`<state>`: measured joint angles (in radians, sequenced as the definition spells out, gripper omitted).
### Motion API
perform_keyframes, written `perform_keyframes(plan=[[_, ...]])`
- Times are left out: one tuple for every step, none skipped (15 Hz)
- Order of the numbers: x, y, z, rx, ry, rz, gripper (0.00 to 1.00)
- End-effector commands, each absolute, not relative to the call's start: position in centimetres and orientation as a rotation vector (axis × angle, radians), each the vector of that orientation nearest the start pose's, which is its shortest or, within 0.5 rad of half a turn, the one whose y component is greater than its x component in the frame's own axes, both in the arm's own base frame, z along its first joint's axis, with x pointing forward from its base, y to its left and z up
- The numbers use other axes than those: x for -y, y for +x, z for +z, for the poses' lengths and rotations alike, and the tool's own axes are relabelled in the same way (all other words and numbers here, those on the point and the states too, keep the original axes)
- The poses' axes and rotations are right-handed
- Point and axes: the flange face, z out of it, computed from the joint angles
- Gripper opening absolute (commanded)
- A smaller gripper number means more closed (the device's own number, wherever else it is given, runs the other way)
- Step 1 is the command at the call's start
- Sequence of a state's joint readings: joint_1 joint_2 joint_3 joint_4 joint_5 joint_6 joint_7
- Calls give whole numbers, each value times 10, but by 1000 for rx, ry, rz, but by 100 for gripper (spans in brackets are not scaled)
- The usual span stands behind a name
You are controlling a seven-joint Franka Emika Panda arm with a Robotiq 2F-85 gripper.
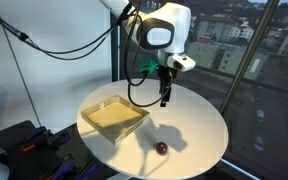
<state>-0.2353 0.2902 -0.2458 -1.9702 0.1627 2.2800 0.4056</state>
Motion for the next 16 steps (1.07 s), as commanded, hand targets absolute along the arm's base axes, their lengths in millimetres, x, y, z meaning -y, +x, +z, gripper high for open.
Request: perform_keyframes(plan=[[283, 549, 323, -1455, -2715, -30, 100], [285, 549, 318, -1461, -2716, -16, 100], [287, 549, 314, -1469, -2718, -5, 100], [289, 549, 311, -1476, -2719, 4, 100], [291, 549, 307, -1486, -2721, 13, 100], [293, 548, 303, -1494, -2722, 18, 100], [295, 548, 300, -1501, -2725, 22, 100], [297, 548, 297, -1507, -2726, 25, 100], [299, 548, 294, -1514, -2728, 27, 100], [301, 549, 292, -1518, -2730, 30, 100], [302, 549, 288, -1522, -2732, 32, 100], [304, 549, 285, -1528, -2733, 36, 100], [305, 549, 282, -1530, -2733, 40, 100], [306, 549, 278, -1534, -2732, 46, 100], [307, 549, 274, -1536, -2731, 52, 100], [308, 549, 270, -1540, -2732, 60, 100]])
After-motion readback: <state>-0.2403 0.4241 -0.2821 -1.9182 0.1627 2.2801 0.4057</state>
